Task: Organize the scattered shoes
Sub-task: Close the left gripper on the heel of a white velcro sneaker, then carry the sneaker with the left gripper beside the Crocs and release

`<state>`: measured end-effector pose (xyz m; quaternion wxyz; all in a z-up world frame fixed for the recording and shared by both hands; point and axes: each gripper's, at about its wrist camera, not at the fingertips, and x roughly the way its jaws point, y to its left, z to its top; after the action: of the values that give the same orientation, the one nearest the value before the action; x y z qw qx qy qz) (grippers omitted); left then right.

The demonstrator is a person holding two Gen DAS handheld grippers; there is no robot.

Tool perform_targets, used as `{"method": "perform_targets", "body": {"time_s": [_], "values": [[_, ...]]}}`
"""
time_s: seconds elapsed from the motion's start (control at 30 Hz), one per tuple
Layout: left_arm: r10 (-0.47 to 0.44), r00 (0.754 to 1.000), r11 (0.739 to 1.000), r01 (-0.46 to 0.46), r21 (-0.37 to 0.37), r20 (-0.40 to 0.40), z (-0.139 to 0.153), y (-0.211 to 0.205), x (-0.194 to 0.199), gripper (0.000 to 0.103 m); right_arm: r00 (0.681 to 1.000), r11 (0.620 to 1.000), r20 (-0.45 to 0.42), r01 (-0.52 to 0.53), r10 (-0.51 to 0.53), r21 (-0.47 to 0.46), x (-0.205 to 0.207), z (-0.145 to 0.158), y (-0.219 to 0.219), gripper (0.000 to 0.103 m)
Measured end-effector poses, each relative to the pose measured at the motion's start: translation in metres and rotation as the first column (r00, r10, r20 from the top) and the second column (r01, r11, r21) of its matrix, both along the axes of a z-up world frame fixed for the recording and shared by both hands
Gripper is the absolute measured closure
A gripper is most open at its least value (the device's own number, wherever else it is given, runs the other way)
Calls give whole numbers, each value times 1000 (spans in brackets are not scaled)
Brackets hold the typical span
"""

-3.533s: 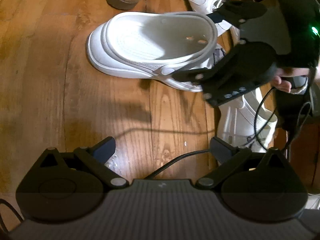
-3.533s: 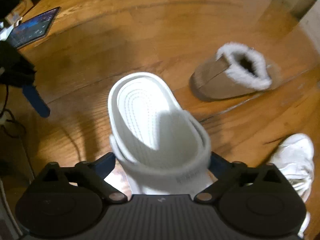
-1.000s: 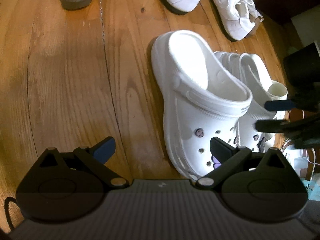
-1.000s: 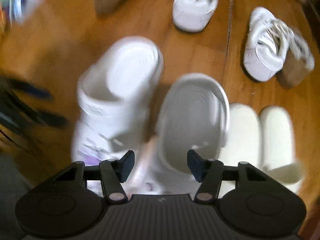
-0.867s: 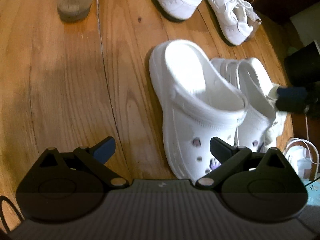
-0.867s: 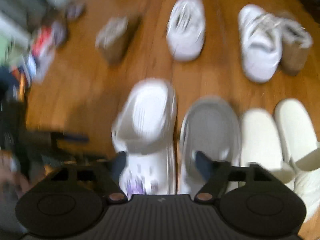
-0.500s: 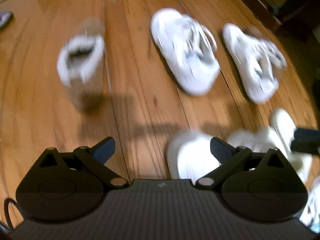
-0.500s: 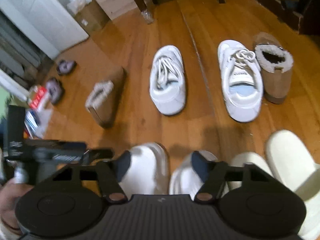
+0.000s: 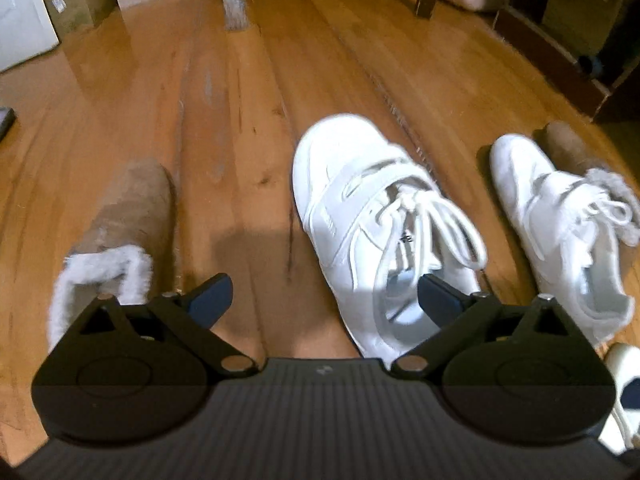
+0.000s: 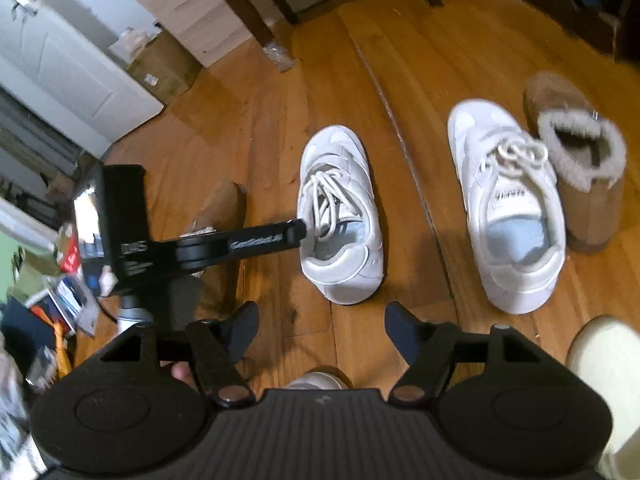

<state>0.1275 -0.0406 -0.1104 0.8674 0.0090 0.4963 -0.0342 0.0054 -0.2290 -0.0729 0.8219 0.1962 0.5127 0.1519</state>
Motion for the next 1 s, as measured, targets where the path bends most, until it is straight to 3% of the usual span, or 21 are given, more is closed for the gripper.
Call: {"method": "perform_targets", "body": {"time_s": [0.07,0.23,0.33,0.4,0.43,0.47,0.5,0.57,0.7,0.87,1.0], "values": [[10,1000,1000,-10,15,-8,-10,-2,8,24,999,999,-30,24,-23,35,7,-9,-8,32],[23,1000,999,-23,35,15,-22,-9,21,24,998,998,-45,54,-52,36,13,-22,-21,31],[-23,997,993,14,121,71,-24,-24,27,21,996,998,-63,62,-60,34,15,-31,-29,29],[-7,998,995,0,101,66,-26,-23,35,23,995,997,-72,71,-69,31,14,-35,-32,29],[6,998,998,-10,65,59,-26,-21,37,36,994,997,-75,75,-73,30,14,-37,-34,29],[14,998,1000,-14,15,55,-23,-19,38,68,993,996,-84,81,-78,29,14,-41,-37,29],[16,998,1000,-16,-4,58,-21,-19,37,72,993,996,-88,85,-82,29,13,-42,-38,29],[9,997,998,-14,54,80,-19,-25,34,85,992,996,-96,91,-88,25,12,-44,-41,29],[-6,993,988,-12,151,121,-16,-34,26,86,991,995,-94,95,-92,25,8,-41,-44,29],[-19,992,987,-1,158,125,-22,-30,32,82,994,997,-75,78,-76,24,7,-35,-43,27],[-6,992,991,-11,134,124,-21,-26,36,87,994,996,-85,79,-76,32,8,-32,-40,27]]}}
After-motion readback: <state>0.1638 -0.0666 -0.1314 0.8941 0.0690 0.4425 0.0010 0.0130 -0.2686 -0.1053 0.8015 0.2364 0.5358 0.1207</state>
